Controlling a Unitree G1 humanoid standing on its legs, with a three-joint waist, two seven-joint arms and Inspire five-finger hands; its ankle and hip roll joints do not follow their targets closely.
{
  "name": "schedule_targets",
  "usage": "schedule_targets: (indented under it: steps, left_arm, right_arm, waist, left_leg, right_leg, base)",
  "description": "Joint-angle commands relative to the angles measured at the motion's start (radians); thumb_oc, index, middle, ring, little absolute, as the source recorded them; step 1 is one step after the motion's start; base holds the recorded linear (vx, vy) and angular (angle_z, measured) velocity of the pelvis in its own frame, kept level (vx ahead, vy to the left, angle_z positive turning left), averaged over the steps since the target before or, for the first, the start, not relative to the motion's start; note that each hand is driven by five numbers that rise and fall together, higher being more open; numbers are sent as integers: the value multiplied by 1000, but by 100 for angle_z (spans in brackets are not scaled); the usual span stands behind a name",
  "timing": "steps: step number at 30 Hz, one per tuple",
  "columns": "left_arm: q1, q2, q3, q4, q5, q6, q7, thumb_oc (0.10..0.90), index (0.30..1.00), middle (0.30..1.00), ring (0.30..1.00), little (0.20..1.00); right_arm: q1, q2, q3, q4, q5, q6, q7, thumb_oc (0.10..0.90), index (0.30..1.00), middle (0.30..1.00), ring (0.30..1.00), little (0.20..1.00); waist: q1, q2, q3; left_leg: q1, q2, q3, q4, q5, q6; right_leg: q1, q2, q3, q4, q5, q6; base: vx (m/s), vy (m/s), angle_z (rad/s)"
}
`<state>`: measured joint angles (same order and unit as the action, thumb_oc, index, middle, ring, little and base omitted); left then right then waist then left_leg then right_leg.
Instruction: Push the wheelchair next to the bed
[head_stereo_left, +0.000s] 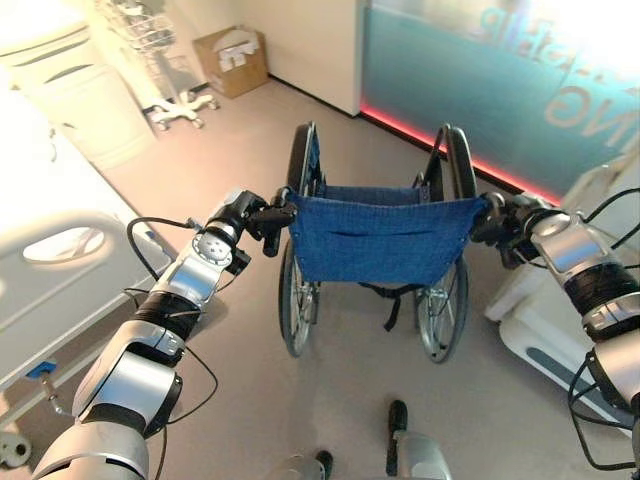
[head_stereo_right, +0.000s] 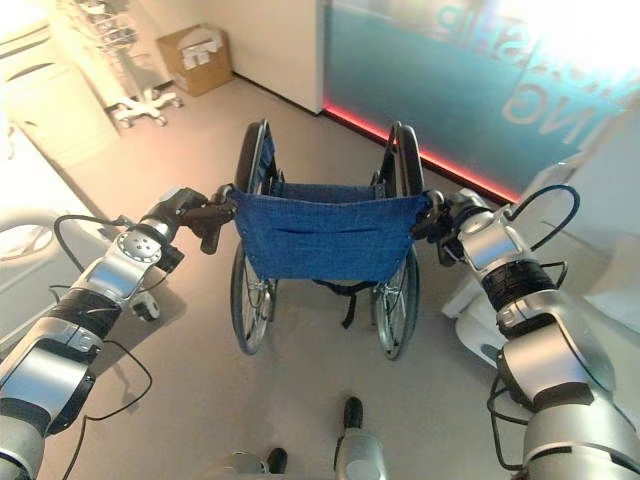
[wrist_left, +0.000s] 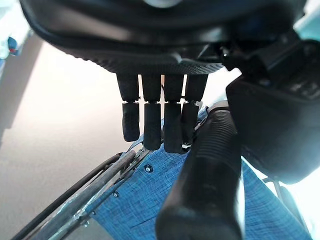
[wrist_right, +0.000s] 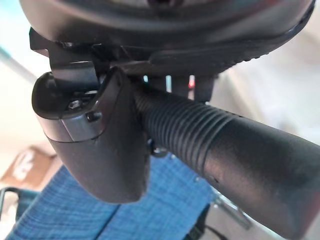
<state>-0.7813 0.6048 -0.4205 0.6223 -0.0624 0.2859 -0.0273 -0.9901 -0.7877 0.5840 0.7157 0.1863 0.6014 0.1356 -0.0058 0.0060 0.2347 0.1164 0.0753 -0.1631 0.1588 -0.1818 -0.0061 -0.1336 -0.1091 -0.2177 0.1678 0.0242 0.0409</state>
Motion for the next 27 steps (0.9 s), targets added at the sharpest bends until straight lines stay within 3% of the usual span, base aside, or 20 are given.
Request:
schedule_targets:
  steps: [1, 4, 7, 9, 11, 12, 13, 15, 17, 18, 20, 21, 23, 24, 25, 26, 27]
  left_arm:
    - [124, -10, -73, 0, 8, -18, -30, 400, 300, 300, 300, 300]
    - [119, -37, -91, 10, 12, -21, -16, 400, 300, 300, 300, 300]
    - [118, -54, -95, 16, 26, -21, -22, 400, 300, 300, 300, 300]
    - [126, -61, -94, -1, 43, -6, -22, 400, 300, 300, 300, 300]
    - [138, -62, -88, -17, 37, -1, -15, 400, 300, 300, 300, 300]
    - [139, -55, -89, -25, 27, -6, -11, 400, 300, 300, 300, 300]
    - [139, -52, -89, -28, 25, -4, -11, 400, 300, 300, 300, 300]
    - [148, -28, -76, -50, 19, 2, -19, 400, 300, 300, 300, 300]
    - [164, -7, -60, -64, 14, 4, -18, 400, 300, 300, 300, 300]
    - [178, 10, -36, -69, 18, -2, -25, 400, 300, 300, 300, 300]
    - [186, 20, -24, -69, 11, 1, -33, 400, 300, 300, 300, 300]
    - [196, 50, -16, -58, 10, -4, -61, 400, 300, 300, 300, 300]
    - [204, 67, -8, -63, 20, -1, -78, 400, 300, 300, 300, 300]
    - [212, 77, -5, -67, 28, 1, -88, 400, 300, 300, 300, 300]
    - [217, 85, -9, -67, 34, 4, -91, 400, 300, 300, 300, 300]
    - [216, 85, -10, -66, 34, 4, -90, 400, 300, 300, 300, 300]
    - [224, 85, -17, -62, 36, -6, -81, 400, 300, 300, 300, 300]
  right_arm:
    - [-128, 20, 101, -123, -28, -187, 125, 400, 300, 300, 300, 300]
    - [-107, 4, 104, -126, -47, -203, 127, 400, 300, 300, 300, 300]
    - [-95, 1, 105, -116, -52, -213, 122, 400, 300, 300, 300, 300]
    - [-78, 15, 111, -119, -88, -224, 111, 400, 300, 300, 300, 300]
    - [-77, 37, 114, -114, -135, -231, 107, 400, 300, 300, 300, 300]
    - [-73, 43, 116, -118, -161, -234, 99, 400, 300, 300, 300, 300]
    - [-72, 44, 115, -122, -166, -234, 97, 400, 300, 300, 300, 300]
    - [-70, 45, 110, -135, -189, -242, 100, 400, 300, 300, 300, 300]
    - [-82, 47, 113, -137, -211, -260, 123, 400, 300, 300, 300, 300]
    - [-107, 55, 120, -124, -250, -283, 153, 400, 300, 300, 300, 300]
    - [-105, 62, 125, -115, -241, -291, 155, 400, 300, 300, 300, 300]
    - [-90, 65, 116, -111, -234, -307, 175, 400, 300, 300, 300, 300]
    - [-75, 58, 116, -113, -218, -313, 180, 400, 300, 300, 300, 300]
    - [-59, 57, 111, -118, -212, -315, 185, 400, 300, 300, 300, 300]
    - [-40, 55, 102, -122, -223, -333, 194, 400, 300, 300, 300, 300]
    - [-38, 55, 101, -122, -222, -337, 194, 400, 300, 300, 300, 300]
    - [-20, 44, 97, -127, -218, -354, 189, 400, 300, 300, 300, 300]
  waist:
    - [22, -66, -16]
    - [-1, -81, -26]
    - [3, -90, -25]
    - [55, -95, 2]
    - [85, -87, 21]
    - [111, -68, 37]
    - [119, -61, 40]
    - [163, -29, 47]
    - [199, -18, 48]
    - [217, -15, 39]
    - [225, -20, 27]
    - [245, -49, 10]
    - [262, -68, -9]
    - [273, -82, -21]
    - [277, -88, -35]
    - [277, -89, -36]
    - [270, -82, -44]
  left_leg:
    - [68, 112, 107, 50, 241, -69]
    - [44, 177, 198, 145, 331, -83]
    - [6, 181, 224, 198, 357, -84]
    - [-108, 45, 189, 193, 279, -44]
    - [-187, -27, 207, 158, 272, -37]
    - [-255, -95, 236, 108, 268, -34]
    - [-275, -110, 247, 89, 276, -36]
    - [-362, -165, 273, -10, 349, -44]
    - [-375, -196, 274, -75, 388, -40]
    - [-363, -194, 311, -73, 361, -11]
    - [-347, -184, 322, -46, 320, 15]
    - [-349, -188, 302, 2, 262, 49]
    - [-345, -181, 301, 6, 250, 68]
    - [-333, -187, 294, -2, 248, 78]
    - [-313, -188, 288, -15, 240, 94]
    - [-310, -188, 287, -16, 238, 96]
    - [-288, -184, 260, -21, 230, 106]
  right_leg:
    - [-7, -31, 4, 18, 32, 54]
    - [28, -11, -48, 9, 1, 16]
    - [79, 12, -69, -4, -21, -5]
    - [166, 40, -41, -42, -31, 0]
    - [214, 64, -30, -70, -42, 0]
    - [250, 98, -11, -91, -52, -1]
    - [262, 110, -5, -96, -55, -1]
    - [320, 167, 36, -120, -71, -6]
    - [353, 194, 73, -119, -92, -9]
    - [349, 202, 72, -83, -127, -11]
    - [346, 195, 64, -37, -150, -9]
    - [359, 169, 63, 60, -138, 17]
    - [373, 159, 53, 118, -102, 42]
    - [383, 149, 46, 170, -54, 70]
    - [375, 136, 49, 269, 27, 110]
    - [371, 134, 50, 281, 35, 114]
    - [330, 135, 71, 386, 105, 133]
  base:
    - [276, -285, 33]
    - [290, -317, 44]
    - [354, -298, 44]
    - [451, -246, 32]
    - [412, -129, 0]
    - [401, -108, -30]
    - [442, -122, -50]
    - [412, -90, -64]
    - [515, -32, -70]
    - [540, 11, -71]
    - [469, 43, -89]
    - [611, 35, -81]
    - [440, 17, -26]
    - [396, 66, 25]
    - [385, 75, 25]
    - [384, 99, 11]
    - [363, 88, 0]
